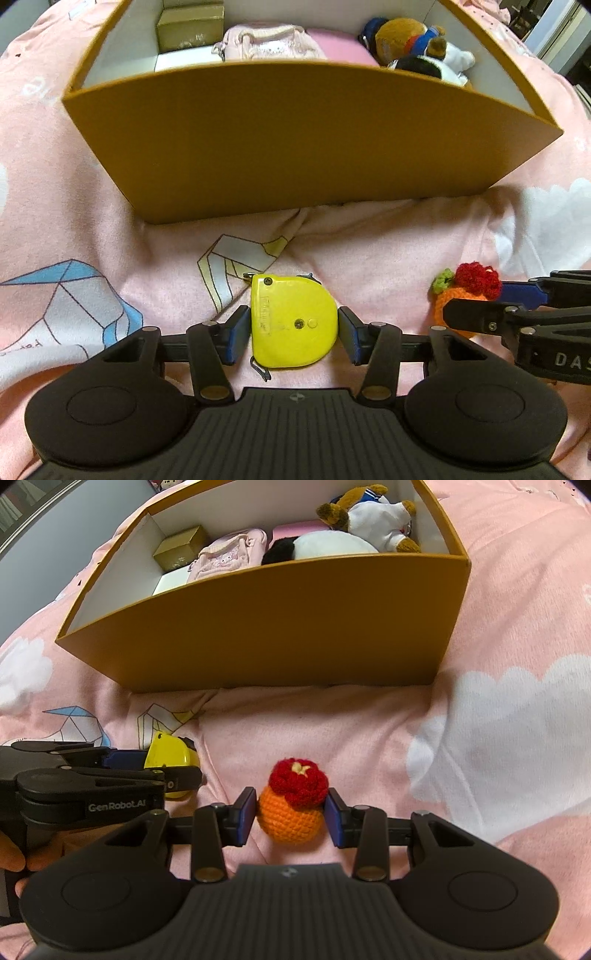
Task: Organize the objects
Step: 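Lift the tape measure and crocheted toy and carry them over the orange box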
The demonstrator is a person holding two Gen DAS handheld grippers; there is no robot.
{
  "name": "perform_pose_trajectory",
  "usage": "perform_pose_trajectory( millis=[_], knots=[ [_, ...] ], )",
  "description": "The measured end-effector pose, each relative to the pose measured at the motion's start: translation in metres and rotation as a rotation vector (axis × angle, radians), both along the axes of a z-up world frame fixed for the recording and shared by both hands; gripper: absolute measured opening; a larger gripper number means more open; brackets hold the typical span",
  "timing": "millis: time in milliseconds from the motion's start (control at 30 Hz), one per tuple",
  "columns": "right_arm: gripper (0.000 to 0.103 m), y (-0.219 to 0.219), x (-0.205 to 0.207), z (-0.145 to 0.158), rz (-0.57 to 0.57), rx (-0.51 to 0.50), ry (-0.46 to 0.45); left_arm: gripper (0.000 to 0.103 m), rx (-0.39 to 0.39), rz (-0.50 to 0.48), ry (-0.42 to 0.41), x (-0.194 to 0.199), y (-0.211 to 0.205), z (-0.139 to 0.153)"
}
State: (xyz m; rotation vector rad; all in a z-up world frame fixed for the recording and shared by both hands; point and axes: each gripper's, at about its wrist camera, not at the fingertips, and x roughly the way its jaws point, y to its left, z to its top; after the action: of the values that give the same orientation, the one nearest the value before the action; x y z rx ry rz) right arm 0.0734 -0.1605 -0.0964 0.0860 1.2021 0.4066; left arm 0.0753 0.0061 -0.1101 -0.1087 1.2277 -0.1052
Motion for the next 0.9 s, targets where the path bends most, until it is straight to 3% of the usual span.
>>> perform_pose_trajectory(
  millis=[233, 633, 900],
  knots=[
    [0.042, 0.000, -0.001, 0.019, 0.031, 0.005, -0.065, 0.058, -0.044, -0.021, -0.102, -0.018, 0.005, 0.031],
    [0.042, -0.003, -0.003, 0.099, 0.129, 0.112, -0.243, 0.058, -0.235, -0.050, -0.281, -0.016, 0.005, 0.113],
    [0.042, -0.001, 0.021, 0.140, 0.148, 0.089, -0.380, 0.058, -0.232, -0.030, -0.349, 0.015, 0.023, 0.144]
  ],
)
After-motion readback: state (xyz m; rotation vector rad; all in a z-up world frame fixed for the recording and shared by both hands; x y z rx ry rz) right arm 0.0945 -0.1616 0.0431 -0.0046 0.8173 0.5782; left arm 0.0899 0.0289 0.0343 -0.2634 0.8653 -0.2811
